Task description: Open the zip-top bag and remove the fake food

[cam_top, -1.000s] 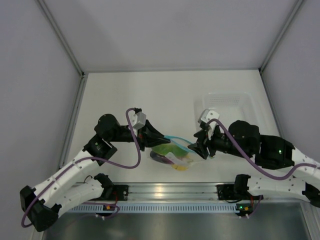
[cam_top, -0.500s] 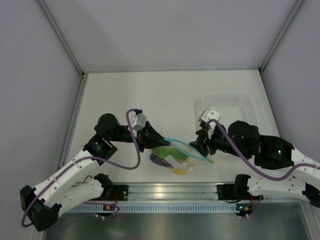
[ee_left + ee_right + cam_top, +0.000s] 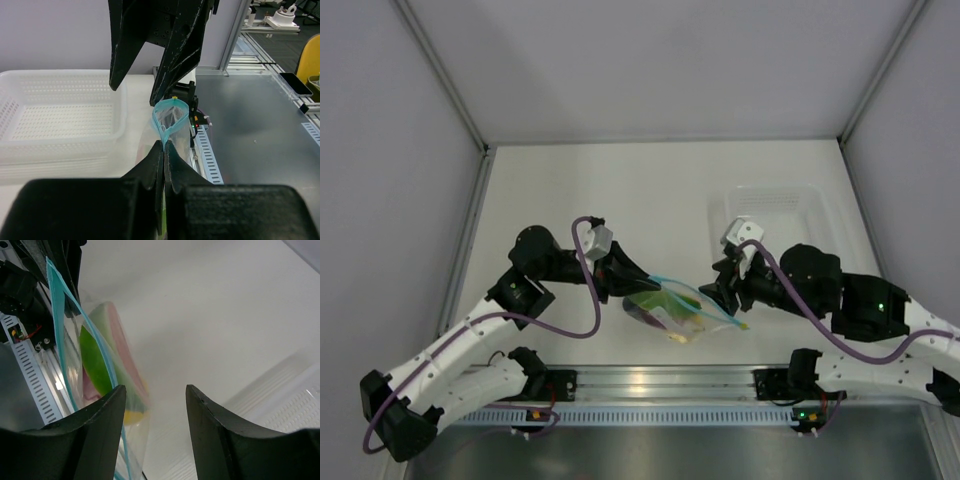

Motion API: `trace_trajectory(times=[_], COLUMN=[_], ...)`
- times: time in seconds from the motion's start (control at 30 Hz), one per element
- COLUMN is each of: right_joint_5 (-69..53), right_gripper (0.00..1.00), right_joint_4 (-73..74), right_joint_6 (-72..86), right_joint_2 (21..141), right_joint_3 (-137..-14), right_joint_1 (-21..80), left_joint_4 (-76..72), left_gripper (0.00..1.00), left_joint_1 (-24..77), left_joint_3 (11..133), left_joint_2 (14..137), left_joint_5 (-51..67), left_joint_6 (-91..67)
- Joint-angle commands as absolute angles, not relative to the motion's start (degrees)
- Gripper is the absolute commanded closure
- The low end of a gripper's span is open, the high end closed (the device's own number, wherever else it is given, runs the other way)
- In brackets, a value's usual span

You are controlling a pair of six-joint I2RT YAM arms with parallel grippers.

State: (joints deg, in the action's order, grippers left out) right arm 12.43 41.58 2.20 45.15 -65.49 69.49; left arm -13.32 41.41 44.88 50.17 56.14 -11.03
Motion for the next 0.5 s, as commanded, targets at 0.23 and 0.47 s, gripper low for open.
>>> trace_trajectory(times=[0.23, 0.47], right_joint_5=[10.99, 6.86], right_gripper=[0.48, 0.48], right_joint_4=[36.48, 34.81], right_joint_6=[2.99, 3.16], right_joint_2=[41.84, 42.62], right_joint_3=[-63.73, -62.58], right_joint_1=[68.82, 68.82], left_joint_4=[-17.4, -17.4], left_gripper=[1.0, 1.0], left_joint_1=[41.48, 41.48], left_joint_3=[47.81, 47.81], left_joint_2=[50.36, 50.27], left_joint_5=[57.66, 57.39], left_joint_6=[-11.25, -11.42])
